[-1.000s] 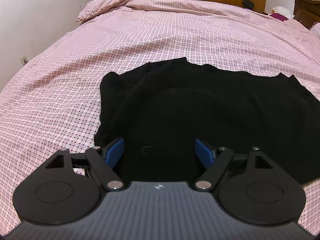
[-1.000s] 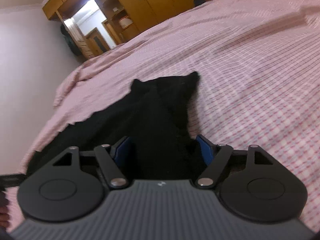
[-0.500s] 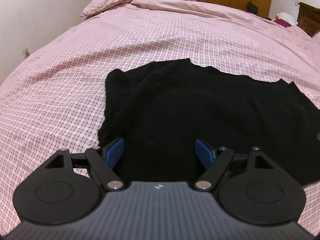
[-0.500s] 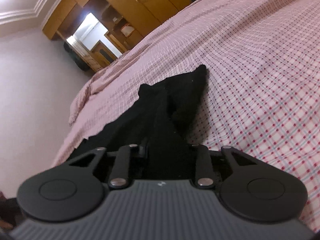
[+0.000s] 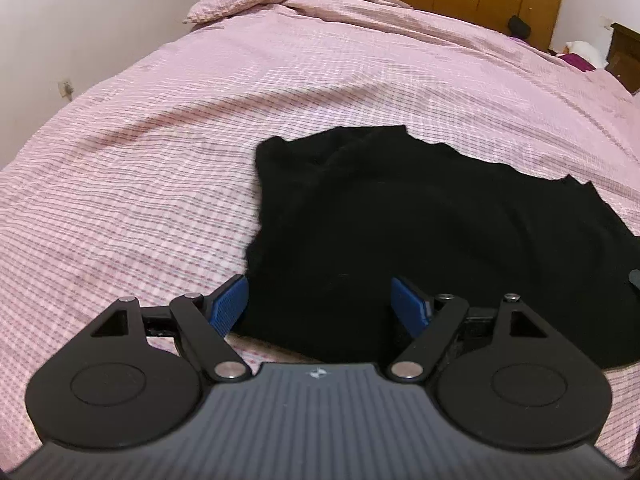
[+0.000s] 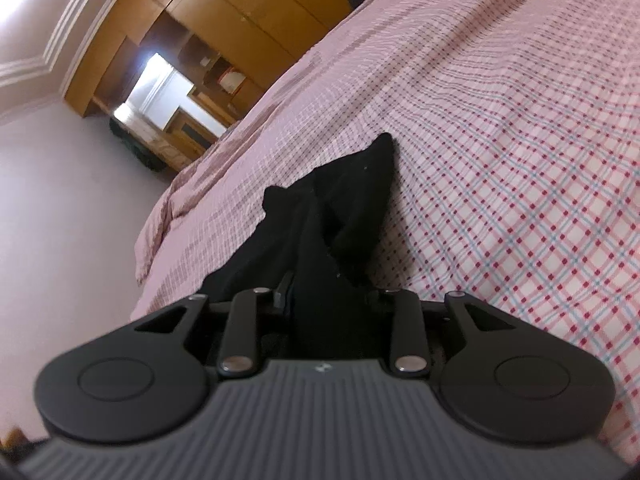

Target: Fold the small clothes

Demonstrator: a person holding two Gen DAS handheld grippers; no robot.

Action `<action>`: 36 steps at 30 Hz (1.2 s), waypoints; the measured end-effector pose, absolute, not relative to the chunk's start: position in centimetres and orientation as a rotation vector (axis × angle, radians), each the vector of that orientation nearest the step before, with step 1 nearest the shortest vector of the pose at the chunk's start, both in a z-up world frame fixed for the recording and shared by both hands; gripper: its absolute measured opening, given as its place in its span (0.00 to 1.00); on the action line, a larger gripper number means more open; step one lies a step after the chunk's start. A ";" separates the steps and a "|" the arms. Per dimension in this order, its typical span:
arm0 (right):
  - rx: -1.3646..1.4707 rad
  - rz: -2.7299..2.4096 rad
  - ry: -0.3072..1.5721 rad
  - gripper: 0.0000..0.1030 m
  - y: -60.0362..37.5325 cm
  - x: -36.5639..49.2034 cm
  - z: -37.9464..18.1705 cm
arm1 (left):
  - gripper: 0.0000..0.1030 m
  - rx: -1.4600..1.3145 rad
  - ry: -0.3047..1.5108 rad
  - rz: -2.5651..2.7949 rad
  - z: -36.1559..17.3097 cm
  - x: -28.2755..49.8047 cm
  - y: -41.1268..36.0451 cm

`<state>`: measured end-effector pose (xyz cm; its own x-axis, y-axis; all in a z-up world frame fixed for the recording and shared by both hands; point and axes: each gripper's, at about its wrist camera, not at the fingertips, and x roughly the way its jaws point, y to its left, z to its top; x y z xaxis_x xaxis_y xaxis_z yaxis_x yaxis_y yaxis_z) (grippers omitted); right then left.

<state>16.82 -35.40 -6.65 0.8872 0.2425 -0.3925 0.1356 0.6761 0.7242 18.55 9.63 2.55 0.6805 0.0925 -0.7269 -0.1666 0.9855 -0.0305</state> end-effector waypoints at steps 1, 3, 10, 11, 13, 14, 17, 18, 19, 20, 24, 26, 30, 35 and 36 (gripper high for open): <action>0.844 0.058 0.488 0.31 -35.5 16.8 -6.7 | 0.80 -0.100 0.812 0.153 2.6 18.4 9.9; 0.836 0.054 0.489 0.31 -35.4 16.8 -6.5 | 0.80 -0.115 0.821 0.157 2.5 18.3 10.5; 0.798 0.022 0.487 0.23 -34.5 16.9 -5.0 | 0.80 -0.131 0.836 0.166 2.2 18.3 12.5; 0.789 0.025 0.481 0.23 -34.3 17.0 -4.5 | 0.80 -0.131 0.832 0.167 2.3 18.4 12.8; 0.757 0.032 0.465 0.23 -33.6 17.2 -3.2 | 0.80 -0.128 0.829 0.166 2.4 18.7 13.2; 0.737 0.040 0.455 0.22 -33.2 17.3 -2.5 | 0.80 -0.126 0.828 0.163 2.5 18.9 13.4; 0.686 0.063 0.431 0.22 -31.7 17.7 -0.3 | 0.80 -0.120 0.824 0.151 2.8 19.2 13.9; 0.676 0.071 0.428 0.22 -31.3 17.8 0.2 | 0.80 -0.120 0.822 0.148 2.9 19.3 14.1; 0.668 0.080 0.427 0.22 -30.8 18.0 0.8 | 0.80 -0.121 0.820 0.145 2.9 19.4 14.2; 0.661 0.088 0.428 0.22 -30.3 18.2 1.3 | 0.80 -0.123 0.818 0.141 3.0 19.4 14.4; 0.628 0.119 0.418 0.22 -28.2 19.2 3.3 | 0.80 -0.126 0.811 0.130 3.3 19.6 14.9; 0.613 0.135 0.410 0.22 -26.9 19.6 4.3 | 0.80 -0.122 0.803 0.126 3.6 19.6 15.2; 0.561 0.176 0.398 0.22 -23.8 20.8 6.5 | 0.80 -0.127 0.784 0.123 4.0 19.4 16.1; 0.472 0.241 0.388 0.21 -18.5 21.9 8.5 | 0.80 -0.165 0.763 0.118 4.5 18.9 17.8; 0.455 0.254 0.384 0.21 -17.3 22.0 8.7 | 0.80 -0.172 0.760 0.119 4.5 18.8 18.2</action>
